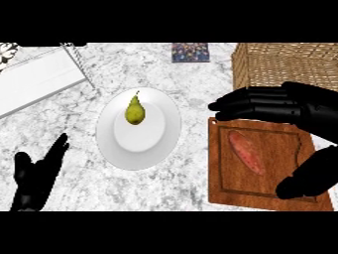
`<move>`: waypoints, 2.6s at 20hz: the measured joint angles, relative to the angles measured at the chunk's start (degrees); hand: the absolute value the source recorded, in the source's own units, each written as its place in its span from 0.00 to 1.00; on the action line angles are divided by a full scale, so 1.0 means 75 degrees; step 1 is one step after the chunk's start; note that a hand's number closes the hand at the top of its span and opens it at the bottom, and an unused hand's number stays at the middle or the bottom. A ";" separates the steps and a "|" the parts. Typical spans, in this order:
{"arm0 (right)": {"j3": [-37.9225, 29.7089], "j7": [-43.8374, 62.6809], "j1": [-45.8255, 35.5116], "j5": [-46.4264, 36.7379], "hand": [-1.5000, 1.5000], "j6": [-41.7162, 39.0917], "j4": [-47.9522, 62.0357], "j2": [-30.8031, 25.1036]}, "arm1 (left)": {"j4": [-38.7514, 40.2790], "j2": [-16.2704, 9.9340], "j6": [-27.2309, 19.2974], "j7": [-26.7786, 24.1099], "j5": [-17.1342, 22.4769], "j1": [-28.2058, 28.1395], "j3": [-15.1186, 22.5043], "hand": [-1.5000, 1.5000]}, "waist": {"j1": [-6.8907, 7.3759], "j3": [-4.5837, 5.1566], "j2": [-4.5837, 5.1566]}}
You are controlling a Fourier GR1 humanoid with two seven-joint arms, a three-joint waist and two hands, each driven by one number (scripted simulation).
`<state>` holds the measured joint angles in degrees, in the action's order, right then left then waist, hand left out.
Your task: Pick the sweet potato from the cutting board and place it in the basket
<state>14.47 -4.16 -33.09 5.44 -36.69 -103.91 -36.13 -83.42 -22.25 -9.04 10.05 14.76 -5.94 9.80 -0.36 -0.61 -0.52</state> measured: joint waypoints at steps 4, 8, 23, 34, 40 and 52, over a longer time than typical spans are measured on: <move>-0.0648 -0.0119 -0.1002 0.0048 0.00 -0.0970 0.0489 -0.1028 | 0.0016 0.0029 0.0039 0.0053 -0.0039 0.0089 0.0018 0.50 | 0.0088 0.0007 0.0029; -0.0721 -0.0258 -0.1819 0.0014 0.00 -0.2131 0.1051 -0.1883 | -0.0011 0.0039 0.0091 0.0048 -0.0072 0.0120 0.0013 0.50 | 0.0192 0.0019 0.0054; 0.0259 -0.1064 -0.2356 -0.1166 0.00 -0.2320 0.1483 -0.3195 | 0.0119 0.0305 0.0076 -0.0006 -0.0284 0.0252 0.0039 0.50 | 0.0259 -0.0009 0.0091; 0.1134 -0.1807 -0.1548 -0.2012 0.00 -0.1386 0.1653 -0.2507 | 0.0053 0.0331 0.0136 0.0153 -0.0353 0.0168 -0.0058 0.50 | 0.0195 -0.0015 0.0059; 0.1689 -0.2281 -0.1013 -0.2999 0.00 -0.0701 0.1679 -0.2163 | 0.0025 0.0322 0.0235 0.0432 -0.0290 0.0214 -0.0184 0.50 | 0.0161 -0.0006 0.0052; 0.2421 -0.3214 -0.0631 -0.4461 0.00 0.0269 0.2662 -0.1529 | 0.0154 0.0509 0.0321 0.0236 -0.0534 0.0217 -0.0248 0.50 | 0.0147 -0.0017 0.0030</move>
<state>32.62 -28.26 -37.83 -28.01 -34.67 -83.95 -47.60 -82.27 -18.43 -6.63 11.82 10.75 -4.31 7.94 0.74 -0.74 -0.29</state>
